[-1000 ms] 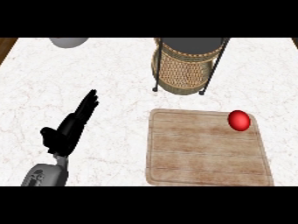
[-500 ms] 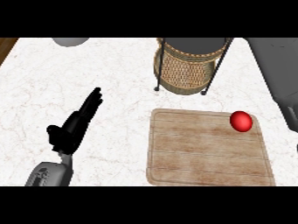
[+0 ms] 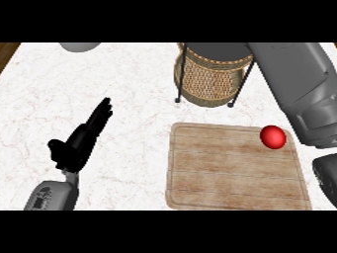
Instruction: Pick the lemon from the cutting board and place it in the tiered basket
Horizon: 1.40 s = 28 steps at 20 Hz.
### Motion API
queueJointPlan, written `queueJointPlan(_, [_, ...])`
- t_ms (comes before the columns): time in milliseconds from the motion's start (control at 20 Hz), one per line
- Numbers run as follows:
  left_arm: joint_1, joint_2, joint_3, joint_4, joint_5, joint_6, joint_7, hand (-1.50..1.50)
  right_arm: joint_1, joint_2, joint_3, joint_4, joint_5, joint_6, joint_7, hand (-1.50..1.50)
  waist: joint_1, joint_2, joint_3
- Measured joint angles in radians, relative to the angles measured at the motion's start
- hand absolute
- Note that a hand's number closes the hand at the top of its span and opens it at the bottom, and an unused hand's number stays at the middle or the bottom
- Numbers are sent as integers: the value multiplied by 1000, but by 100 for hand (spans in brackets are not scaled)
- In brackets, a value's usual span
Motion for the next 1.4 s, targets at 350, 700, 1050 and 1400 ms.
queueJointPlan(350, [2,-5,1,3,-3,1,2,0,-30,15,-129,89,-120,23,142,-150,-9,-7,2])
queueJointPlan(700, [12,-16,2,3,-9,9,-3,0,-26,-4,-206,85,-186,-39,151,-150,-14,-7,1])
queueJointPlan(1050, [20,-10,10,14,-13,8,-21,0,9,-104,-197,34,-127,-268,114,-150,-25,-8,0])
queueJointPlan(1400, [22,-14,11,-9,-16,18,1,0,106,-255,-275,-38,-169,-355,6,-150,-37,-11,1])
